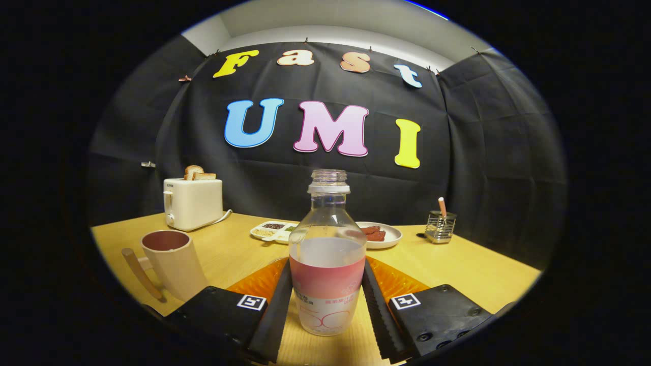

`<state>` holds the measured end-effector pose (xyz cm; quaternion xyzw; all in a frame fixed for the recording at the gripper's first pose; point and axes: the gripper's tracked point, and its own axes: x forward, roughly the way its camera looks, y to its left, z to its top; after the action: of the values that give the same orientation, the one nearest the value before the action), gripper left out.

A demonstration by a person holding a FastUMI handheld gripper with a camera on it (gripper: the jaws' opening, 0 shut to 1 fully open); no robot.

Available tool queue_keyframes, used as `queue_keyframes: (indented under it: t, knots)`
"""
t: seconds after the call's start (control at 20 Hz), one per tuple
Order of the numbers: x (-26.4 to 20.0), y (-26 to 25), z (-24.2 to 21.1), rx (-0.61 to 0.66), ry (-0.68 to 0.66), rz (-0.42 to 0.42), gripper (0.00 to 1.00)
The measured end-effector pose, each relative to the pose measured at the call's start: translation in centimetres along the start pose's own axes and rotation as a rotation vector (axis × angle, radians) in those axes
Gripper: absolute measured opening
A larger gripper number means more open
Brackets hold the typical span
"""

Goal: Take the bottle from table, then pour the juice into the cup, finally place the bottle on the coaster

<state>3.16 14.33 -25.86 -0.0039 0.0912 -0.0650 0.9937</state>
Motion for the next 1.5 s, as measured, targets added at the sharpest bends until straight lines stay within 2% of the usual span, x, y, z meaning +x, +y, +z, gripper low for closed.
queue_keyframes:
  t: [0.2, 0.35, 0.45, 0.55, 1.05, 1.5]
  knots:
    - [0.5, 1.1, 3.6, -0.164, 0.048, 0.039, 0.73]
    - [-0.4, 1.5, 6.6, -0.321, 0.063, 0.019, 0.71]
    - [-0.6, 1.8, 8.0, -0.475, 0.069, -0.012, 0.71]
    - [-0.7, 3.0, 8.8, -0.594, 0.058, -0.008, 0.71]
    - [-2.0, 7.7, 6.8, -1.089, 0.039, 0.100, 0.70]
    - [-1.6, 9.0, 5.0, -1.345, 0.007, 0.149, 0.70]
